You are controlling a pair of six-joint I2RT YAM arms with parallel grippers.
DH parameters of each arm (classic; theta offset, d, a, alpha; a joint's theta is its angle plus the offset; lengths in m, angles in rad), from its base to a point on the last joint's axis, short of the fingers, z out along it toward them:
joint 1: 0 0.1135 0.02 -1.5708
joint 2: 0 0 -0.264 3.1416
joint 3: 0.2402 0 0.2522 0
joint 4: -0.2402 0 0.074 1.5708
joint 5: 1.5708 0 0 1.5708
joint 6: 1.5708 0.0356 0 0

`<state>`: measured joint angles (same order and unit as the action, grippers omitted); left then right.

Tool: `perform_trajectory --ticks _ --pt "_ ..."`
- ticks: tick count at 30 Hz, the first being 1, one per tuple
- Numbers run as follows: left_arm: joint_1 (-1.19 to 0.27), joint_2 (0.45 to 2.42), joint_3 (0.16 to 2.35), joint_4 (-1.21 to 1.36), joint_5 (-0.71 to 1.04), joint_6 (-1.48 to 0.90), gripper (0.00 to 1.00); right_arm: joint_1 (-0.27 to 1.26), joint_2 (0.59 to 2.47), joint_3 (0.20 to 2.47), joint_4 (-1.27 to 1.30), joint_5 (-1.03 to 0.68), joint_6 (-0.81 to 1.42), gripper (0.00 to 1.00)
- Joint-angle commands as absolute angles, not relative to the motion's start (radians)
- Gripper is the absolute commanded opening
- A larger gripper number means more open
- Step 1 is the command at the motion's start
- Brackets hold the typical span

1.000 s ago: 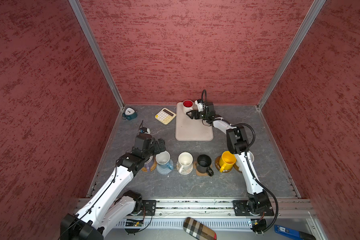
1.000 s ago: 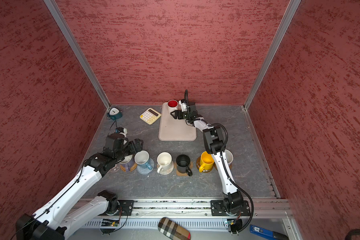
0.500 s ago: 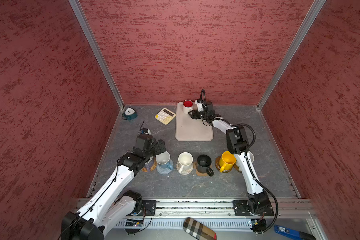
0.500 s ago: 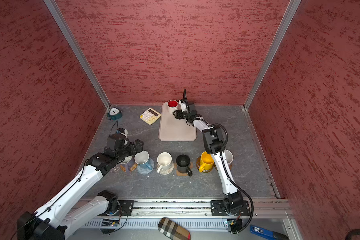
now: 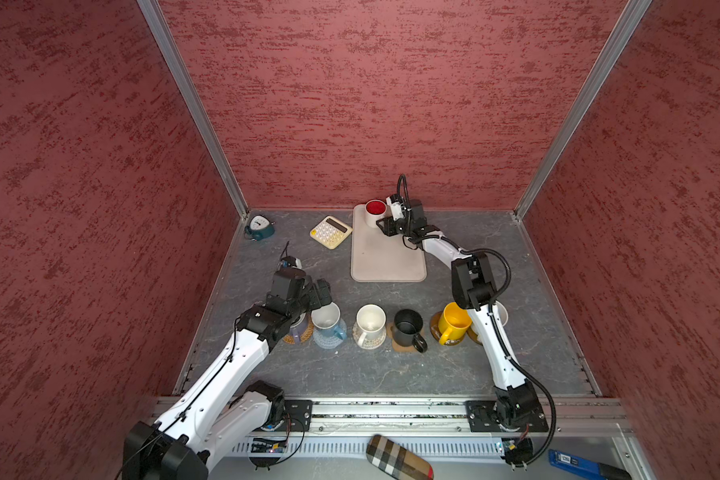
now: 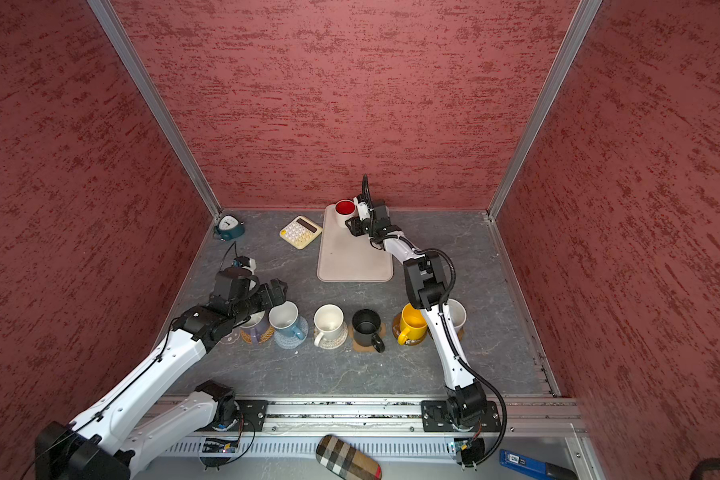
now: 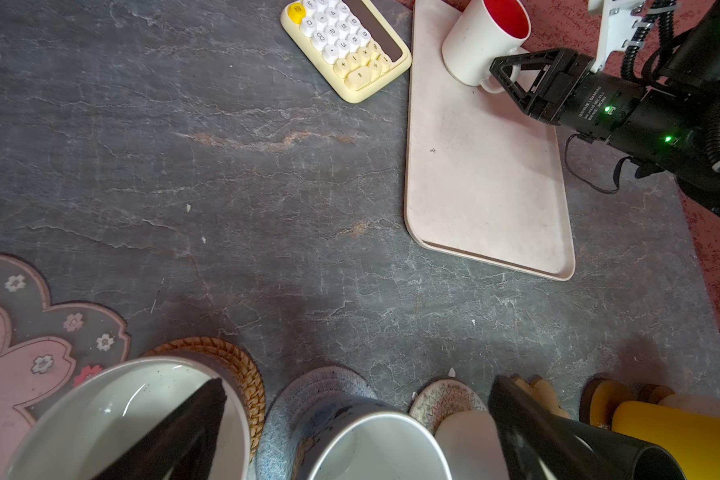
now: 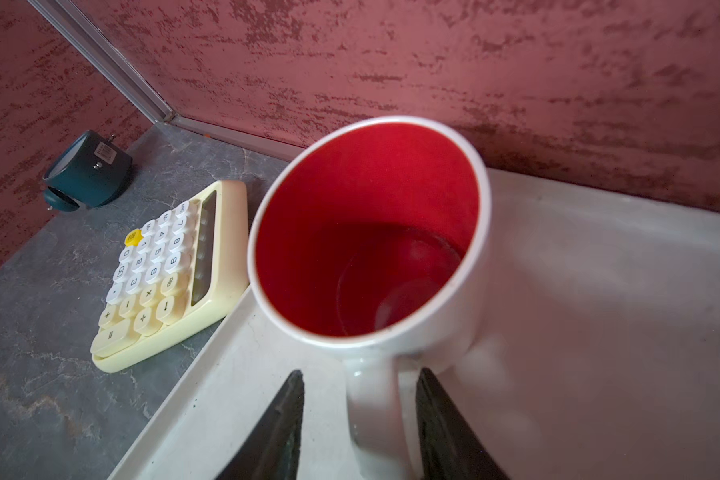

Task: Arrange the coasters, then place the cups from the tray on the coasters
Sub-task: 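Lower right gripper onto the red-lined white mug handle and close, then drag the red-lined white mug across the tray toward the left gripper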

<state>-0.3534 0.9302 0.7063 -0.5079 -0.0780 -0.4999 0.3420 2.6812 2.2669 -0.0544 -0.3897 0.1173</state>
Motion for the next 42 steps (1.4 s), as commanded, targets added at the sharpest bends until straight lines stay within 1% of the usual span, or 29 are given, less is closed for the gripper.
perform_trajectory --ticks 1,7,19,26,33,37,42 --pt "-0.350 0.930 0.718 -0.503 -0.071 -0.497 1.00 0.350 2.664 2.307 -0.069 -0.355 0.070 0.43" --pt "-0.349 0.926 0.716 -0.505 -0.071 -0.501 0.99 0.351 2.668 2.317 -0.084 -0.309 0.064 0.34" --pt "-0.351 0.909 0.700 -0.503 -0.062 -0.522 1.00 0.369 2.659 2.312 -0.112 -0.304 0.044 0.13" --pt "-0.354 0.881 0.689 -0.523 -0.067 -0.529 1.00 0.383 2.628 2.282 -0.117 -0.290 0.032 0.10" --pt "-0.355 0.830 0.687 -0.558 -0.075 -0.532 1.00 0.410 2.549 2.190 -0.106 -0.281 0.011 0.09" --pt "-0.358 0.794 0.680 -0.578 -0.080 -0.537 0.99 0.430 2.474 2.077 -0.066 -0.273 0.015 0.09" --pt "-0.367 0.757 0.675 -0.608 -0.082 -0.546 1.00 0.446 2.375 1.910 0.004 -0.255 0.081 0.09"
